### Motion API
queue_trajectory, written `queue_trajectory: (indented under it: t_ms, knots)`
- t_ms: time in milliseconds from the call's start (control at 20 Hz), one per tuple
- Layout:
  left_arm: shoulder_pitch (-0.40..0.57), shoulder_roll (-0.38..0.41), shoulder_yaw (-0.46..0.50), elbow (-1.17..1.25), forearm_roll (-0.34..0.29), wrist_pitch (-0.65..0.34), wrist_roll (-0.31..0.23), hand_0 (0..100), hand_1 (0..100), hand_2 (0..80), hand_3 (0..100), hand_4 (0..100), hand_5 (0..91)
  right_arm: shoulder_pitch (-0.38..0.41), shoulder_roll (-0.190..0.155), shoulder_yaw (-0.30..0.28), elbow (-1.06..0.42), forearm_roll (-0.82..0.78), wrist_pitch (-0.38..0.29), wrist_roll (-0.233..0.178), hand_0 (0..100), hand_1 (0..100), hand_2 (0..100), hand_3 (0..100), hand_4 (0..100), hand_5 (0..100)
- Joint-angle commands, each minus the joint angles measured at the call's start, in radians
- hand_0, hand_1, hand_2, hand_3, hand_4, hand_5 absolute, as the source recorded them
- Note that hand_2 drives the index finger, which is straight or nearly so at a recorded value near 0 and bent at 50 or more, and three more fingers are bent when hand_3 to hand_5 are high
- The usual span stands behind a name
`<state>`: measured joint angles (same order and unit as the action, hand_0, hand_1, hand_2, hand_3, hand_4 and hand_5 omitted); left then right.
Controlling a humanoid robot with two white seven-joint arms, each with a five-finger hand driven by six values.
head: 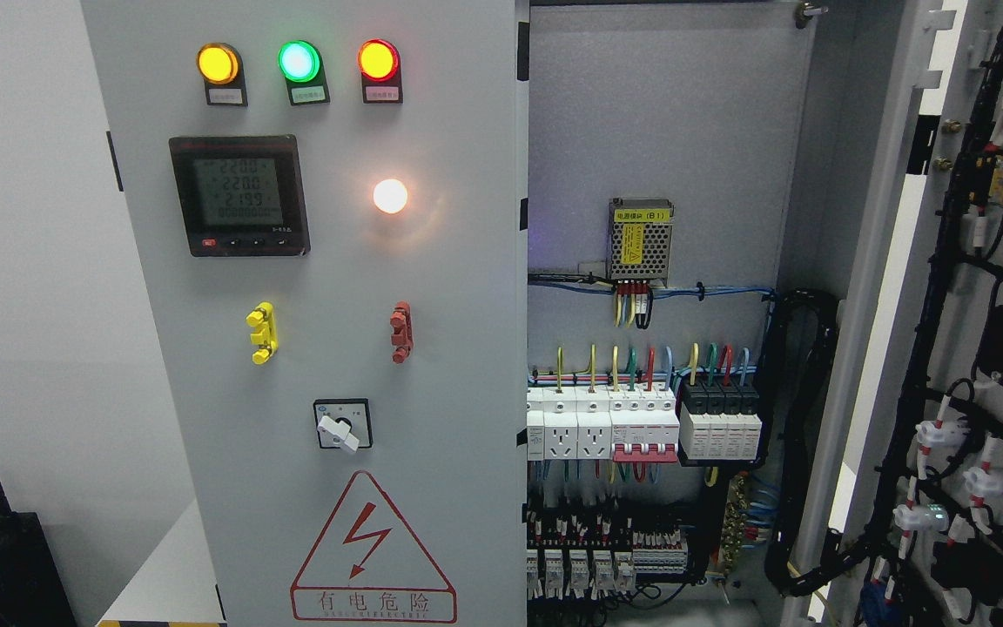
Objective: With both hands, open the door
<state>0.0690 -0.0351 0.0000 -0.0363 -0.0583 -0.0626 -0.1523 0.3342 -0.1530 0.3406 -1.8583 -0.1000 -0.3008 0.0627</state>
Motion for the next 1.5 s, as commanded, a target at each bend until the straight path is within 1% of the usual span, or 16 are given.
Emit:
queue_trajectory:
  t_ms: [0,100,200,300,351,401,451,601,701,801,901,1002,1152,1452]
  knots:
    - [0.000,0.000,0.025,0.000,0.000,0.000,0.000,0,0,0.0,0,3,0.0,-0.093,0.043,-0.020,0.008,0.000,0.037,0.000,0,0,0,0,0,0]
    - [0.000,0.000,0.025,0.000,0.000,0.000,0.000,0,0,0.0,0,3,0.0,-0.119,0.043,-0.018,0.008,0.000,0.051,0.000,0,0,0,0,0,0]
    - [0.000,0.000,0.025,0.000,0.000,0.000,0.000,0,0,0.0,0,3,0.0,-0.152,0.043,-0.020,0.008,-0.003,0.078,-0.001,0,0,0,0,0,0]
    - [0.000,0.000,0.025,0.000,0.000,0.000,0.000,0,0,0.0,0,3,0.0,-0.197,0.044,-0.023,0.011,-0.004,0.095,-0.001,0,0,0,0,0,0]
    - [0.000,0.000,0.025,0.000,0.000,0.000,0.000,0,0,0.0,0,3,0.0,-0.219,0.049,-0.028,0.016,-0.004,0.095,-0.001,0,0,0,0,0,0]
    - [0.000,0.000,0.025,0.000,0.000,0.000,0.000,0,0,0.0,0,3,0.0,-0.237,0.070,-0.028,0.024,-0.004,0.097,-0.001,0,0,0,0,0,0]
    - [0.000,0.000,0.025,0.000,0.000,0.000,0.000,0,0,0.0,0,3,0.0,-0.250,0.082,-0.028,0.036,-0.004,0.110,-0.001,0,0,0,0,0,0]
    - [0.000,0.000,0.025,0.001,0.000,0.000,0.000,0,0,0.0,0,3,0.0,-0.287,0.089,-0.028,0.042,-0.007,0.208,-0.001,0,0,0,0,0,0]
    - [0.000,0.000,0.025,0.001,0.000,0.000,0.000,0,0,0.0,0,3,0.0,-0.316,0.105,-0.026,0.047,-0.007,0.232,-0.001,0,0,0,0,0,0]
    - [0.000,0.000,0.025,0.001,0.000,0.000,0.000,0,0,0.0,0,3,0.0,-0.343,0.115,-0.028,0.051,-0.007,0.273,-0.001,0,0,0,0,0,0]
    - [0.000,0.000,0.025,0.000,0.000,0.000,0.000,0,0,0.0,0,3,0.0,-0.365,0.127,-0.028,0.051,-0.007,0.279,-0.001,0,0,0,0,0,0]
    - [0.000,0.000,0.025,0.000,0.000,0.000,0.000,0,0,0.0,0,3,0.0,-0.385,0.121,-0.025,0.054,-0.009,0.279,-0.003,0,0,0,0,0,0]
    - [0.000,0.000,0.025,0.000,0.000,0.000,0.000,0,0,0.0,0,3,0.0,-0.419,0.125,-0.026,0.077,-0.009,0.284,-0.003,0,0,0,0,0,0]
    - [0.000,0.000,0.025,0.000,0.000,0.000,0.000,0,0,0.0,0,3,0.0,-0.455,0.127,-0.026,0.116,-0.012,0.287,-0.003,0,0,0,0,0,0]
